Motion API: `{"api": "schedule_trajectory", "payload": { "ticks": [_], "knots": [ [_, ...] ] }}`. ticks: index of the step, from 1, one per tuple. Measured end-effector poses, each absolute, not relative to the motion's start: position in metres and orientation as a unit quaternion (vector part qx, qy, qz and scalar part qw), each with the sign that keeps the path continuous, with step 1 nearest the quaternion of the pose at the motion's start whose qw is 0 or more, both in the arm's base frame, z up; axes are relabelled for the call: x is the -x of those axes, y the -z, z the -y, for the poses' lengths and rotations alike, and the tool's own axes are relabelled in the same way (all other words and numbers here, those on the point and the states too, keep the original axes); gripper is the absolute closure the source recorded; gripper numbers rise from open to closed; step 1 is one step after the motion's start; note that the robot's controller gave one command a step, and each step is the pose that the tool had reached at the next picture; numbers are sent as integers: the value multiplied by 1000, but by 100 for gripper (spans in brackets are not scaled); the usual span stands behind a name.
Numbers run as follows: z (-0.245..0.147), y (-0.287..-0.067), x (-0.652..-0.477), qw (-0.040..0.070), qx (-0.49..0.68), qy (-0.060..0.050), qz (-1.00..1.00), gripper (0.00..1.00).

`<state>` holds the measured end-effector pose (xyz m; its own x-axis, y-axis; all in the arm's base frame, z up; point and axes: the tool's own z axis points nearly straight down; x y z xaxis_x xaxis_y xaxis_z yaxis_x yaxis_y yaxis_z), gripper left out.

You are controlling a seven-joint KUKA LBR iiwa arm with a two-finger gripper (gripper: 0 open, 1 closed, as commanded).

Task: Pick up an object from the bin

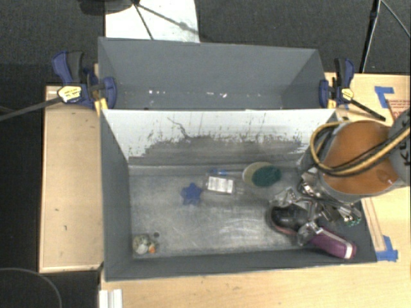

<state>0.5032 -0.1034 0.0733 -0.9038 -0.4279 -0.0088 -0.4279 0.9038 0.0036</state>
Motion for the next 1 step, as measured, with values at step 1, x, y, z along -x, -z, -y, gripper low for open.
{"api": "schedule_trajectory", "payload": {
  "ticks": [1],
  "knots": [
    [123, -202, -500, 6, 224, 2, -975, 100]
  ]
}}
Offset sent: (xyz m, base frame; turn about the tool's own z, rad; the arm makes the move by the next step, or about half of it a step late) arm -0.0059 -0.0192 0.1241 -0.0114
